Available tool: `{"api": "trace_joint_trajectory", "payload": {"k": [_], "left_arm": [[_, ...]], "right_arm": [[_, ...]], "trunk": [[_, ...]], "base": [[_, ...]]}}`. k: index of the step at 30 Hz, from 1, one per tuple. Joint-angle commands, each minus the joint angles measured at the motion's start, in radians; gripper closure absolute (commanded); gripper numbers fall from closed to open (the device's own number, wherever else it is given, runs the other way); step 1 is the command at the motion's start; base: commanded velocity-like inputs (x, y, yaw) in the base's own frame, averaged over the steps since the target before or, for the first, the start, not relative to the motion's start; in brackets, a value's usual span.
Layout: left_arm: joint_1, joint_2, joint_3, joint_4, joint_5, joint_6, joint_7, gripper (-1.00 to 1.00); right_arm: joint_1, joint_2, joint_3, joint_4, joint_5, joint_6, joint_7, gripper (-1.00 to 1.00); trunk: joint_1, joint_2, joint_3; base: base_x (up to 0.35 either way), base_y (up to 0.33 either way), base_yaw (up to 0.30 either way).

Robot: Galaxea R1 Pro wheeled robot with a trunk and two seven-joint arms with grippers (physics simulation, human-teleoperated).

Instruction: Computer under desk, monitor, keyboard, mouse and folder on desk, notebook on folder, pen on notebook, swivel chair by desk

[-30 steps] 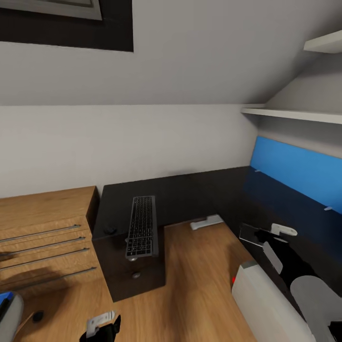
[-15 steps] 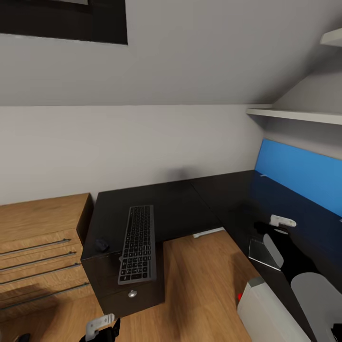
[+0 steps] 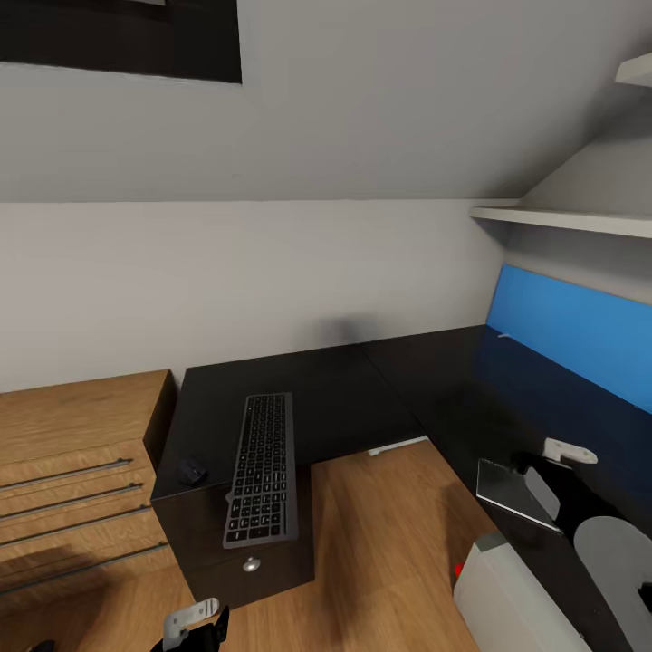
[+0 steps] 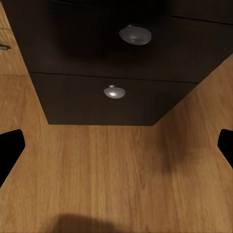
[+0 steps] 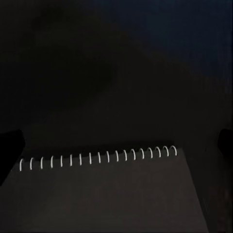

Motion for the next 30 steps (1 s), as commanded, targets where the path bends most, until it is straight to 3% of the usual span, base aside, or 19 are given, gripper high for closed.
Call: {"api": "trace_joint_trajectory", "payload": {"k": [1,5,9,23,30], "left_arm": [[-0.001,0.002,-0.007,0.0,0.01,-0.006,0.009,-1.0],[-0.001,0.002,-0.007,0.0,0.012,-0.006,0.009,-1.0],[-0.001,0.002,-0.006,-0.001,0.015,-0.006,0.011,-1.0],[-0.001,0.0,-0.005,-0.001,0.015,-0.006,0.015,-1.0],[-0.001,0.0,-0.005,-0.001,0.014,-0.007,0.015,-1.0]], "right_arm": [[-0.01,-0.008,0.001,0.017,-0.005,0.0,-0.004,-1.0],[-0.052,-0.055,-0.012,0.095,-0.056,-0.044,-0.005,-1.0],[-0.062,-0.07,-0.024,0.115,-0.106,-0.062,-0.005,-1.0],[-0.064,-0.071,-0.027,0.115,-0.121,-0.028,0.01,-1.0],[-0.064,-0.072,-0.027,0.112,-0.156,-0.008,0.059,-1.0]], "trunk": [[0.0,-0.001,-0.001],[0.0,-0.001,-0.001],[0.0,-0.001,-0.001],[0.046,-0.085,-0.039],[0.073,-0.134,-0.061]], "base": [[0.002,0.0,0.0],[0.0,0.0,0.0],[0.0,0.0,0.0],[0.0,0.0,0.0],[0.0,0.0,0.0]]}}
